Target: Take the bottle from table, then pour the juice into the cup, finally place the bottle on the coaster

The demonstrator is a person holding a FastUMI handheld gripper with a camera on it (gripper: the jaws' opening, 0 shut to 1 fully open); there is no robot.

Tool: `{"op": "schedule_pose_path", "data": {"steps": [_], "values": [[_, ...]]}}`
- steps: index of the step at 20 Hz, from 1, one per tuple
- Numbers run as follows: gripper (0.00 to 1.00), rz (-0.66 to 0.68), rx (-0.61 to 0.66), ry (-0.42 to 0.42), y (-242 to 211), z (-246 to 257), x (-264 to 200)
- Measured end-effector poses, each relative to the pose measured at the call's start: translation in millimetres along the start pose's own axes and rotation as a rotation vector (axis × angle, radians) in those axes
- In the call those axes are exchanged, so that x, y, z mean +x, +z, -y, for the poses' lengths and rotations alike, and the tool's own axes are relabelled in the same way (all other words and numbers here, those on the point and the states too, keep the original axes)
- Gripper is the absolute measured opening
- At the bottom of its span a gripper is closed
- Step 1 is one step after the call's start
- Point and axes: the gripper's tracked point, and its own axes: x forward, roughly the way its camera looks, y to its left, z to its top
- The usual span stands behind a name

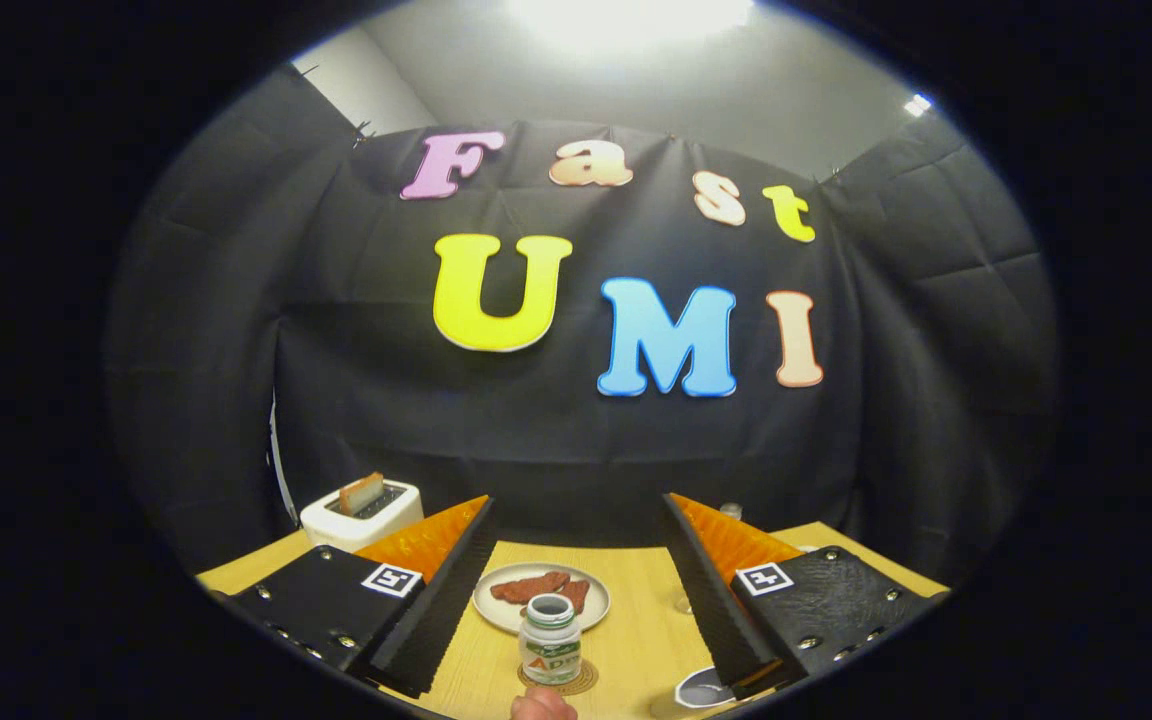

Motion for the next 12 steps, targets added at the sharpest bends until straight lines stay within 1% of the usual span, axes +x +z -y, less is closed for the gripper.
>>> {"op": "schedule_pose_path", "data": {"steps": [3,5,8,12], "values": [[0.98,0.025,0.02,0.022,58,9,-12],[0.98,0.026,0.0,0.015,81,20,-21],[0.98,0.033,-0.022,-0.026,104,43,-30],[0.98,0.028,-0.016,-0.024,113,68,-46]]}}
